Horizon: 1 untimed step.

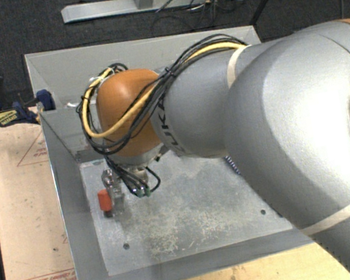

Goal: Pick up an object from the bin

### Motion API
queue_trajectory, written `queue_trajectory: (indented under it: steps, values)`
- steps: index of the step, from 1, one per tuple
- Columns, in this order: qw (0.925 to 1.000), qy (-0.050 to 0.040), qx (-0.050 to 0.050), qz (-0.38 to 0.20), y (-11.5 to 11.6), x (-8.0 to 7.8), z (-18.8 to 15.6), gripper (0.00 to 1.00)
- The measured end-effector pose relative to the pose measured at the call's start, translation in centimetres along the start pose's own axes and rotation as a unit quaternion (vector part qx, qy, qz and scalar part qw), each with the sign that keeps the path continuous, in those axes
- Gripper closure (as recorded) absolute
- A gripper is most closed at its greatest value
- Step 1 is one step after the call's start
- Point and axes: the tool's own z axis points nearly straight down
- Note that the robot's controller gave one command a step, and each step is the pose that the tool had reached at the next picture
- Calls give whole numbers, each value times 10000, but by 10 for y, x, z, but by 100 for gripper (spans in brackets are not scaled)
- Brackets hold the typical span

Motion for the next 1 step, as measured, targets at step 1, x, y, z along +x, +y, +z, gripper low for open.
queue_trajectory:
  steps: [1]
  values:
    - [10000,-91,-29,-16,4,5,-148,100]
